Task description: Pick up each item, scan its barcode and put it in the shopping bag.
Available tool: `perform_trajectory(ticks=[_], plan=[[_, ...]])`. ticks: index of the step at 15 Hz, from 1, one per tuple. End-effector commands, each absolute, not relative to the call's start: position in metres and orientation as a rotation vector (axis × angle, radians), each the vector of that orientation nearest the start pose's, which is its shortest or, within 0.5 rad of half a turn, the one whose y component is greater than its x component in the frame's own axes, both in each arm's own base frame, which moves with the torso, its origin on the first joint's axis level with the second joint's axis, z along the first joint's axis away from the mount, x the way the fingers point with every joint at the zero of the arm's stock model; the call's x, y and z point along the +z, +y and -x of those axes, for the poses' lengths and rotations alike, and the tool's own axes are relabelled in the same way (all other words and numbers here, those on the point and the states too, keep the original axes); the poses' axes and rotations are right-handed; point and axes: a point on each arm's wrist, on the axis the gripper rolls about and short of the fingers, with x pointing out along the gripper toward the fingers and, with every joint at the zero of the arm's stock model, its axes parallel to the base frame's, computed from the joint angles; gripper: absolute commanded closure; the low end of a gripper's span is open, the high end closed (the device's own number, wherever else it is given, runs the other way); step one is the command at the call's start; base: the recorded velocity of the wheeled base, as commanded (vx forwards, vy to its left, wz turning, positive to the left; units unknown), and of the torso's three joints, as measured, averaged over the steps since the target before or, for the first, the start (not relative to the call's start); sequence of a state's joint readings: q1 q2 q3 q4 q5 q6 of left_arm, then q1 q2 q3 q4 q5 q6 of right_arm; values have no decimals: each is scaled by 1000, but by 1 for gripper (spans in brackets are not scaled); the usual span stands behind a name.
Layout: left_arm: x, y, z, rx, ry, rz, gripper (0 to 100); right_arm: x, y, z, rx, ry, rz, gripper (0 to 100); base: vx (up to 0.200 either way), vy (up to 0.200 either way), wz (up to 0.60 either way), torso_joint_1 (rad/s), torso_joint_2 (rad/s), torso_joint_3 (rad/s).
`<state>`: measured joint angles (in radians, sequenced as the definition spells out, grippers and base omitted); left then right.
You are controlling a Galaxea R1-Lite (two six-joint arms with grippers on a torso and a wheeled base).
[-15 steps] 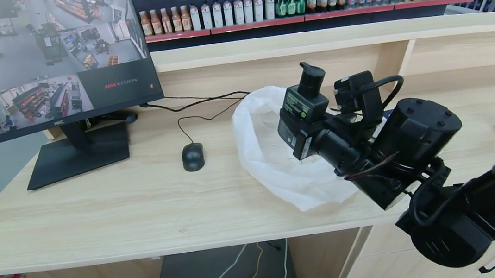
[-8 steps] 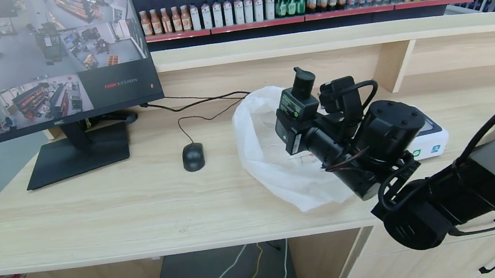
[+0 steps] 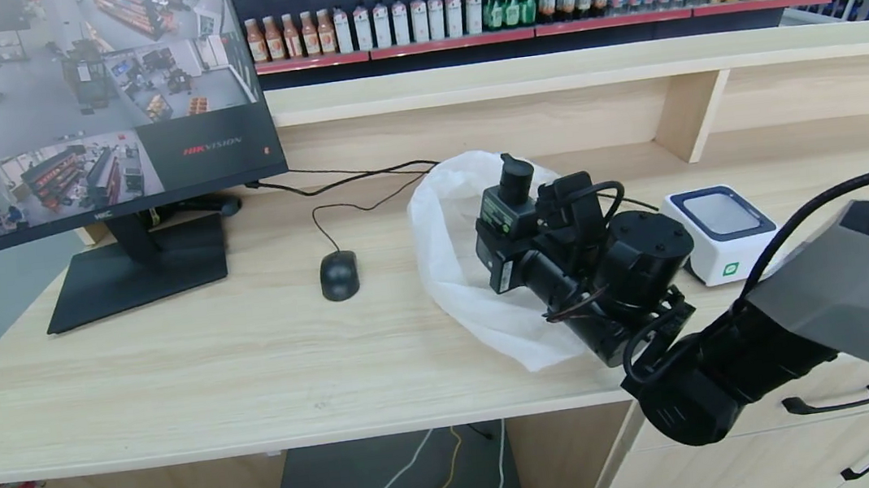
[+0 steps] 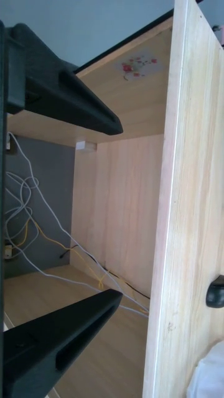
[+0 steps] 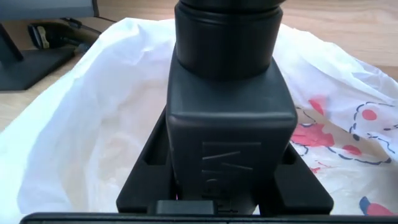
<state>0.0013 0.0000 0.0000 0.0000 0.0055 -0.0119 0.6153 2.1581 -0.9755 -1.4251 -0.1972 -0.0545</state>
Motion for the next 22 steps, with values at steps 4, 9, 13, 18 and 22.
perform_trajectory(ticks=[4, 9, 13, 18, 22], plan=[[75, 0, 23, 8, 0, 12, 0, 124, 232, -340, 406, -218, -30, 100, 0, 0, 0, 0, 0, 0], [75, 0, 23, 8, 0, 12, 0, 118, 227, -356, 374, -222, -25, 100, 0, 0, 0, 0, 0, 0], [75, 0, 23, 8, 0, 12, 0, 117, 221, -361, 359, -206, -18, 100, 0, 0, 0, 0, 0, 0], [75, 0, 23, 8, 0, 12, 0, 112, 221, -361, 360, -189, -10, 100, 0, 0, 0, 0, 0, 0], [75, 0, 23, 8, 0, 12, 0, 109, 221, -362, 362, -169, -3, 100, 0, 0, 0, 0, 0, 0]])
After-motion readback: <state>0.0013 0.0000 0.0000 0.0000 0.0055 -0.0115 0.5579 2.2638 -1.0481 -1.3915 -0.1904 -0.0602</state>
